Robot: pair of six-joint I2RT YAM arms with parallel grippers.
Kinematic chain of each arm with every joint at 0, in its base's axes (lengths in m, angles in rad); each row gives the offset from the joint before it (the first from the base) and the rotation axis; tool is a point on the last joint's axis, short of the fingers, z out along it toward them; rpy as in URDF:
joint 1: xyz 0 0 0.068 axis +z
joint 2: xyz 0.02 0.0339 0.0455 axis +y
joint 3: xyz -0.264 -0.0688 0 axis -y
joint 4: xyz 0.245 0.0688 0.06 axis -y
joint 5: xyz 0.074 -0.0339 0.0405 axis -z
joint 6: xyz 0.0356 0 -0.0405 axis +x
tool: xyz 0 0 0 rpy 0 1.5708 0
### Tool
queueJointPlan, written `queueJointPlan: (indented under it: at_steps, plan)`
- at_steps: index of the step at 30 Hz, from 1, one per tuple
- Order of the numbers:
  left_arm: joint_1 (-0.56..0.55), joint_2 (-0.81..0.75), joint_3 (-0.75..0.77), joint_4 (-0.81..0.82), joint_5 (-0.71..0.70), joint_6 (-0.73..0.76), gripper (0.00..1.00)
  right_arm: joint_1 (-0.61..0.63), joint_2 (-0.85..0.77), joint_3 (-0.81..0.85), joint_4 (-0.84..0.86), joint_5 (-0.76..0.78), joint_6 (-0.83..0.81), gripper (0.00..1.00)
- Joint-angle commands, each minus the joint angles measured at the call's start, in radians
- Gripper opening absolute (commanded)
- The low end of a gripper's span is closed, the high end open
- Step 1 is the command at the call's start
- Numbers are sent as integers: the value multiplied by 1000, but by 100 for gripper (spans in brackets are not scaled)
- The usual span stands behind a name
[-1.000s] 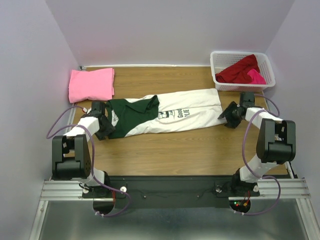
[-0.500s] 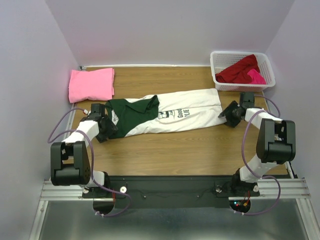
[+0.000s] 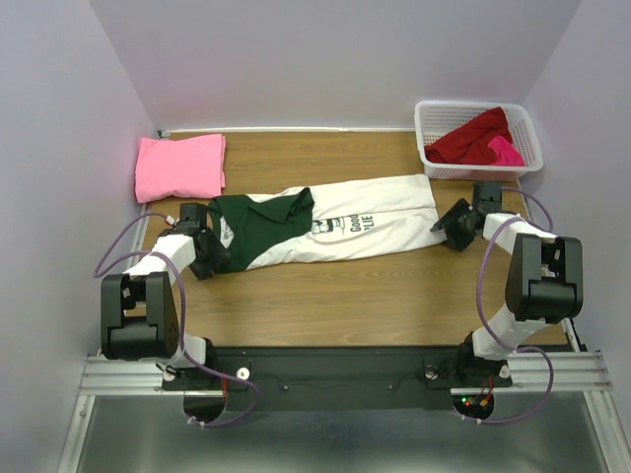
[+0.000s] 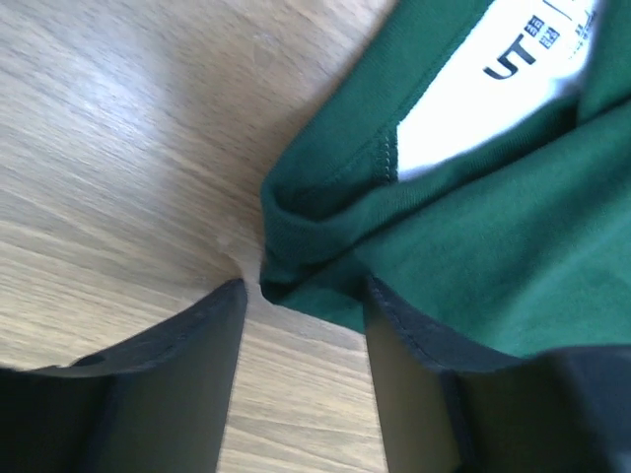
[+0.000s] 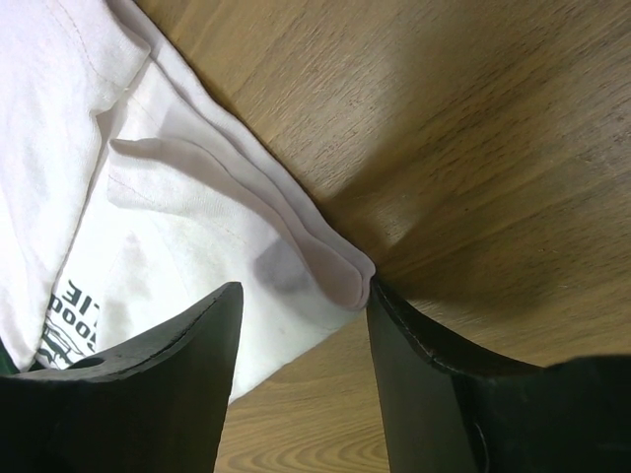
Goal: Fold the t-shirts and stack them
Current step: Fold the tshirt
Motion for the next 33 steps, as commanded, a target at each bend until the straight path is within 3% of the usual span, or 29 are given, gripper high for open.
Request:
queueJointPlan:
  at_steps: [1,4,7,12,15,22,33]
  plan:
    - [-3,59,0,24,-30,12,54,-1,24,-27,13,62,-14,59]
    - [-3,74,8,24,-40,20,43,-1,29,-38,13,75,-22,54]
    - [-3,90,3,32,-38,26,23,-2,29,-50,13,89,-31,41]
    - [-3,110,3,46,-25,35,0,-4,4,-71,10,100,-42,7]
    - [-3,125,12,47,-18,36,0,-7,-19,-87,5,112,-43,1]
    - [6,124,45,-32,-80,47,0,-58,-91,-140,-49,118,-63,1]
    - [103,33,42,-112,-44,47,0,-78,-149,-169,-144,174,-79,1]
